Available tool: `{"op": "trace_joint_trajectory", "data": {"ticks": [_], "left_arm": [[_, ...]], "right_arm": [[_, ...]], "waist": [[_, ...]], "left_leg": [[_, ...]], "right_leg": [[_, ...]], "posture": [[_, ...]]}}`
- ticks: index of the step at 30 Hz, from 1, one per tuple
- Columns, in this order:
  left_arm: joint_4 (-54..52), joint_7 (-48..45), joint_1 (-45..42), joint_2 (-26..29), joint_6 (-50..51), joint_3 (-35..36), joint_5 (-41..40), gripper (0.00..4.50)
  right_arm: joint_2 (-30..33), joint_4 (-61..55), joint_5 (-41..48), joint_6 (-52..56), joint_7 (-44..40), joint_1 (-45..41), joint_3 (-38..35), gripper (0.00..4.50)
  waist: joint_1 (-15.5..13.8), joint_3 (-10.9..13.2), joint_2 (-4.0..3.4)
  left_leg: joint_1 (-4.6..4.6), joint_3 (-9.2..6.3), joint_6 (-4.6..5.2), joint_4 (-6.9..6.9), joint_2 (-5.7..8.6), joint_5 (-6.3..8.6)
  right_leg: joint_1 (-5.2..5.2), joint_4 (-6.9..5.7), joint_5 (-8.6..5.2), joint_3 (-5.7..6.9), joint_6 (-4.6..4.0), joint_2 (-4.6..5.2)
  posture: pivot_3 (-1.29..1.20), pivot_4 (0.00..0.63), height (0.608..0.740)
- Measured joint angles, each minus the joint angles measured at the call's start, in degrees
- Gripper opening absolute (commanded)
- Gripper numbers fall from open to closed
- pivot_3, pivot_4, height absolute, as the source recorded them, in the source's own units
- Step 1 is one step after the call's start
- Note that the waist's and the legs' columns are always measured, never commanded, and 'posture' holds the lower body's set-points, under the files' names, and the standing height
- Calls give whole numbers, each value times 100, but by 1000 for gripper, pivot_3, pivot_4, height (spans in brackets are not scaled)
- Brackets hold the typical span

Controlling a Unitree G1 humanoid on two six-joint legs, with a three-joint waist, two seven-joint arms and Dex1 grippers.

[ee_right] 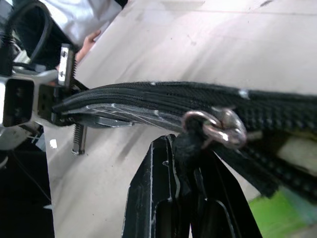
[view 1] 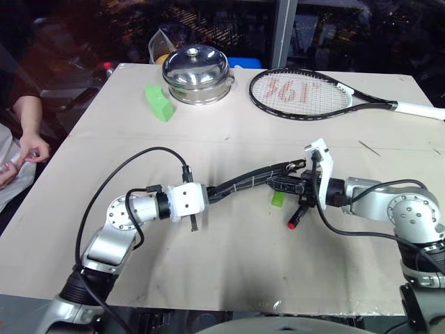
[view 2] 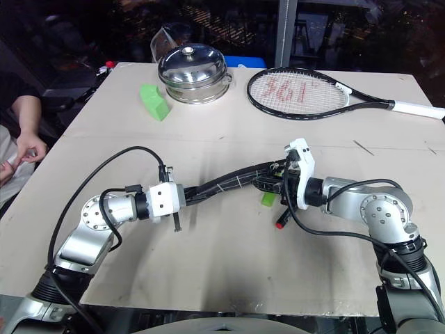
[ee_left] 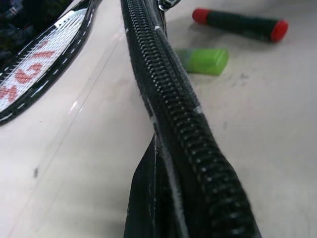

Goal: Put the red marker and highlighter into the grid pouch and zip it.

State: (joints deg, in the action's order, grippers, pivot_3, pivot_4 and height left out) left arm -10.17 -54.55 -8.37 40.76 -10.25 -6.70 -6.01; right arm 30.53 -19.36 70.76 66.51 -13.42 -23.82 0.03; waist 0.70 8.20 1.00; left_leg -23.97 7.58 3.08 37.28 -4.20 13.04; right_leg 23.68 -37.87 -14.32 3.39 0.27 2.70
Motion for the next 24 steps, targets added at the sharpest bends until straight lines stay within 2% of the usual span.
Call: {"op": "trace_joint_trajectory", "data": {"ticks": [4,8,15,24], "left_arm": [[-66,-39,96,-193,338,-150,-112,0],[-77,-106,84,-294,611,-328,-147,0],[-16,-75,-298,-629,935,-646,-32,0],[8,70,-435,-878,1069,-750,158,0]], "right_arm": [[310,-355,262,195,203,685,-344,73],[335,-513,425,246,564,941,-390,73],[226,-649,754,216,1176,995,-517,73],[284,-748,1303,211,1468,878,-314,73]], "waist": [[-43,1,-1],[8,4,-7],[-8,7,-8],[-4,10,-7]], "left_leg": [[-6,-1,1,-3,3,1],[-2,-1,1,-2,1,0],[-5,-3,1,-2,2,0],[-6,-4,1,-1,1,0]], "right_leg": [[0,6,0,5,1,8],[1,2,-2,2,-1,3],[1,4,-2,2,6,-2],[1,4,-2,1,7,-4]], "posture": [[0,150,740],[0,150,740],[0,150,740],[0,150,740]]}}
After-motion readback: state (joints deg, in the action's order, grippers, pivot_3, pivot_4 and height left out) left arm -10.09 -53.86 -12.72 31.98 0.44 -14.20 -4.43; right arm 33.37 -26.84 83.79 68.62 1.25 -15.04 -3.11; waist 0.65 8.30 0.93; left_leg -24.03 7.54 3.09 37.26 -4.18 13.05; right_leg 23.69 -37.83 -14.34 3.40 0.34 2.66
